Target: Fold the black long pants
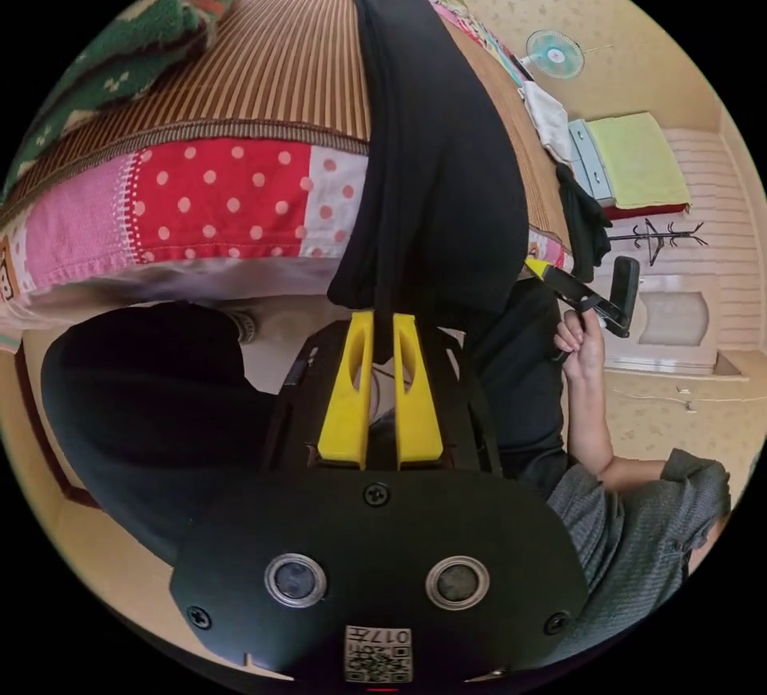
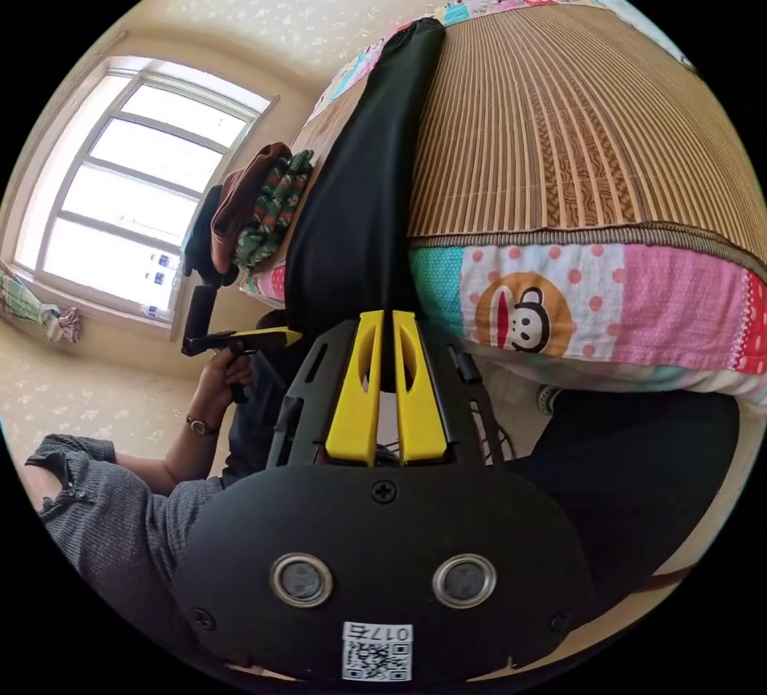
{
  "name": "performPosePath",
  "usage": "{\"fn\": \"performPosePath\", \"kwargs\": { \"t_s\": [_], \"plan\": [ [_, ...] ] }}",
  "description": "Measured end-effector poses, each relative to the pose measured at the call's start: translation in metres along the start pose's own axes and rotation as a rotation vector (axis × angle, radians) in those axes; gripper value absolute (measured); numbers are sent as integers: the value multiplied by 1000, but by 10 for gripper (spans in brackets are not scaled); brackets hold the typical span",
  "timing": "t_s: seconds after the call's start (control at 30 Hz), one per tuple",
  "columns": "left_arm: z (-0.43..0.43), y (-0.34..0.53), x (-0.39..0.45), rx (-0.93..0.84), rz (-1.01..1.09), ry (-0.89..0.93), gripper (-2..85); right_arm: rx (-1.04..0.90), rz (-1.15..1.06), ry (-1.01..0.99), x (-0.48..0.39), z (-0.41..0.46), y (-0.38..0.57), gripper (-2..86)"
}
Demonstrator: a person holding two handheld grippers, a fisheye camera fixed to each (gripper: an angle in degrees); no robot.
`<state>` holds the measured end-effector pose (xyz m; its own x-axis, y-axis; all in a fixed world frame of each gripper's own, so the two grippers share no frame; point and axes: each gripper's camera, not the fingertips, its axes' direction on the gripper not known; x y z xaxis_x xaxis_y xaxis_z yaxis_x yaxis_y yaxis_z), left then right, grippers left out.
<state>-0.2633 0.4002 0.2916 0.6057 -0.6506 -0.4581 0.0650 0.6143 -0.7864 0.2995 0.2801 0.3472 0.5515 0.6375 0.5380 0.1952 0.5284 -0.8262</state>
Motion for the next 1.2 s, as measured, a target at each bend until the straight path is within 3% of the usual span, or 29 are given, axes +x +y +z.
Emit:
{"fn": "performPosePath", "kwargs": {
  "t_s": [0.1, 0.27, 0.53, 0.73, 0.9, 1.03, 1.13, 1.2],
  "plan": [
    [-26, 13, 7, 208, 80, 26, 69, 23, -14, 1, -2, -11, -6, 40],
    [-44, -4, 3, 321, 81, 25, 105, 3, -33, 22, -8, -15, -34, 78],
    [-25, -55, -9, 223, -37, -14, 134, -89, 28, 20, -20, 18, -72, 88],
    [-5, -61, -8, 138, 53, 67, 44, -107, -50, 64, -26, 15, -69, 44],
    [18, -62, -3, -164, 127, 147, 39, -256, -65, 90, -31, 9, -38, 35],
    [26, -51, 9, -306, 213, 58, 41, -384, -42, 27, -25, 7, -18, 34],
    [9, -49, 13, -228, 242, 26, 42, -347, -14, 7, -19, -15, -16, 34],
    [-25, -58, 9, -32, 237, 94, 44, -251, -9, -58, -13, -39, -27, 41]
  ]
}}
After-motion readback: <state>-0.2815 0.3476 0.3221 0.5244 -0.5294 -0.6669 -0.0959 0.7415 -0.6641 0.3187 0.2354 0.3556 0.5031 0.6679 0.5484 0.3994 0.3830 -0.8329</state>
